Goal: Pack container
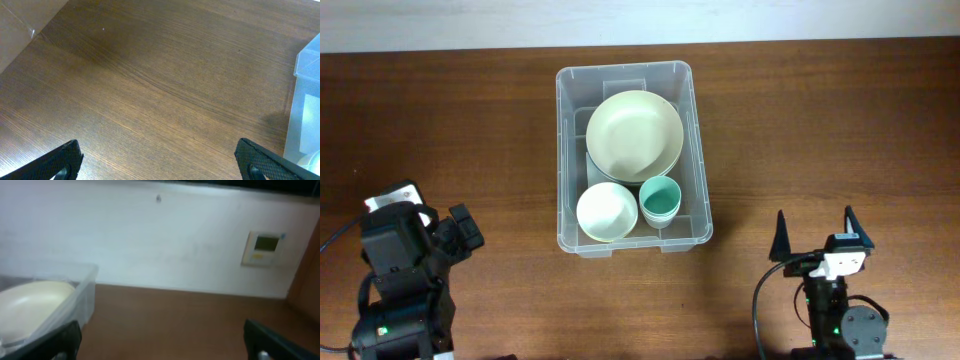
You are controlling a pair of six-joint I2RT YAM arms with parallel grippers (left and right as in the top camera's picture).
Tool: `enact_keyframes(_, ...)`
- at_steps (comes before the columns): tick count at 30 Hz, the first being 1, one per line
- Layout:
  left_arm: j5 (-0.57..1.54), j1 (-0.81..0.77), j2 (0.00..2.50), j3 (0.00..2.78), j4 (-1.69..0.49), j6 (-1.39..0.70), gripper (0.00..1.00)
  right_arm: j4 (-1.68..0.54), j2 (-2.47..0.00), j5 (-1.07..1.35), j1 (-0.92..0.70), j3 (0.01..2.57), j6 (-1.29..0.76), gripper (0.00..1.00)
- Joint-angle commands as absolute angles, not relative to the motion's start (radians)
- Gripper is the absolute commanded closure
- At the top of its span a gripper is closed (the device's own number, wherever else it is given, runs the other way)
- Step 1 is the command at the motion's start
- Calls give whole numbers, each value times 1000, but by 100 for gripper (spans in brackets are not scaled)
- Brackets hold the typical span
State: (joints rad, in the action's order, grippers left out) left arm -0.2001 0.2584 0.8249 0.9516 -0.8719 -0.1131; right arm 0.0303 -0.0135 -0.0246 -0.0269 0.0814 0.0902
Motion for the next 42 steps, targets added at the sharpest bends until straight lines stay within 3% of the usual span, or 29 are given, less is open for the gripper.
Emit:
enact_keyframes(1, -214, 265, 825, 950, -872, -118, 0, 109, -3, -37, -33, 6, 101, 1)
enact_keyframes(9, -214, 265, 825, 950, -872, -118, 0, -83, -3, -56, -33, 6, 73, 1)
enact_keyframes(42, -234, 241, 787, 949, -907, -96, 0, -78, -9, -49, -33, 6, 71, 1)
